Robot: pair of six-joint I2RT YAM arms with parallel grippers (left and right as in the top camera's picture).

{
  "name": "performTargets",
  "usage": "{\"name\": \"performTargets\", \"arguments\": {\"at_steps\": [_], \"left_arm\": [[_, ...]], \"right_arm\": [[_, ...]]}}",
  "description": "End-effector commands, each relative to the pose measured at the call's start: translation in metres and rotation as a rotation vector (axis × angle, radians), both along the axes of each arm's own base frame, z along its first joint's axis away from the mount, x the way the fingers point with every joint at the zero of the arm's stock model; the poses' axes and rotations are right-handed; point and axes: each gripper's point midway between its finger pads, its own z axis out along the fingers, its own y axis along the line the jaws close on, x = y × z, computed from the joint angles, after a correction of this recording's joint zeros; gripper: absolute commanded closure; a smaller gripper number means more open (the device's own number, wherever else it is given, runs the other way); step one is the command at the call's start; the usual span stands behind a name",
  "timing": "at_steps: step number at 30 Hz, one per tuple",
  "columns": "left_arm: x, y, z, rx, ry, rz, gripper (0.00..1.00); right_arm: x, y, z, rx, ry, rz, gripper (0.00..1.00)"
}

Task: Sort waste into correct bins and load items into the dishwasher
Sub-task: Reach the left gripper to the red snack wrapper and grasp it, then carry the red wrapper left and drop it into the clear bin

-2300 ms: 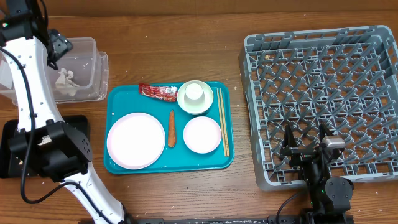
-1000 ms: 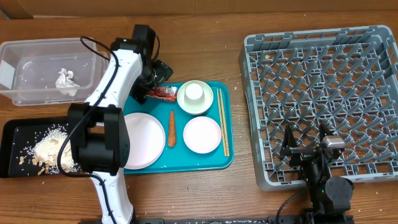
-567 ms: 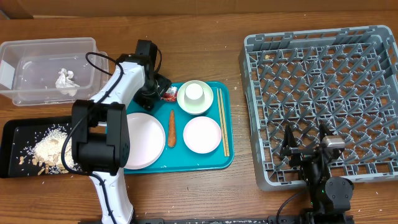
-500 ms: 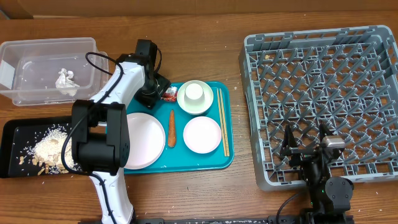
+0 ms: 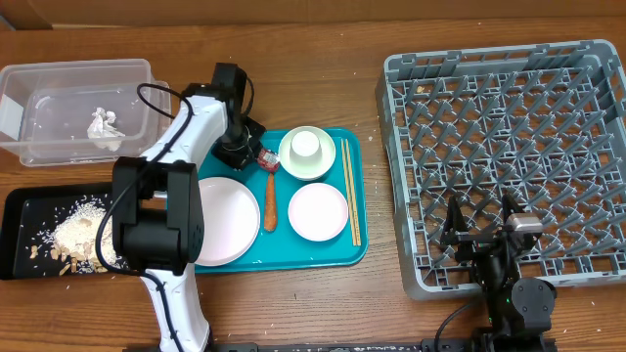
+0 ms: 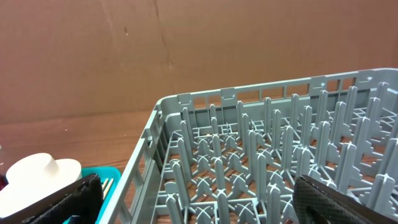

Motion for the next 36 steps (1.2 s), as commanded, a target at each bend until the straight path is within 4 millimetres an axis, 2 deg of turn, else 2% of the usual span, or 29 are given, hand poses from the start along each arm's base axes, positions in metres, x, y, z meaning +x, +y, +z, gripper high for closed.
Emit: {"name": "performTargets", "arguments": {"at_steps": [1,5,9,12,16,21,29,30,31,33,36], "left_arm": [[0.025,-0.003,0.045,-0.049,-0.09,-0.062,0.96],[0.042,0.009,0.092,0.008,-0.16,-0.083,0.96],[0.06,0.032,0.137,0.124,-0.255,-0.106,0.96],[0.066,0.058,0.165,0.244,-0.298,-0.09,0.96],[0.069,0.108,0.194,0.463,-0.331,-0.018,0.96],[0.064,0.168,0.206,0.625,-0.316,0.09,0.96],[0.05,0.251,0.202,0.638,-0.285,0.266,0.94],[0.048,0.259,0.2,0.636,-0.281,0.282,0.85],[0.047,0.266,0.198,0.631,-0.28,0.297,0.66],[0.044,0.278,0.195,0.627,-0.275,0.322,0.0],[0.038,0.29,0.193,0.631,-0.259,0.335,0.0]], "right_arm": [[0.0,-0.001,-0.002,0.002,-0.001,-0.007,0.0],[0.0,-0.001,-0.002,0.002,-0.001,-0.007,0.0],[0.0,-0.001,-0.002,0.002,-0.001,-0.007,0.0],[0.0,-0.001,-0.002,0.002,-0.001,-0.007,0.0],[0.0,-0.001,-0.002,0.002,-0.001,-0.007,0.0],[0.0,-0.001,-0.002,0.002,-0.001,-0.007,0.0],[0.0,-0.001,-0.002,0.002,-0.001,-0.007,0.0],[0.0,-0.001,-0.002,0.002,-0.001,-0.007,0.0],[0.0,-0.001,-0.002,0.002,-0.001,-0.007,0.0],[0.0,-0.001,-0.002,0.002,-0.001,-0.007,0.0],[0.0,-0.001,-0.002,0.002,-0.001,-0.007,0.0]]}}
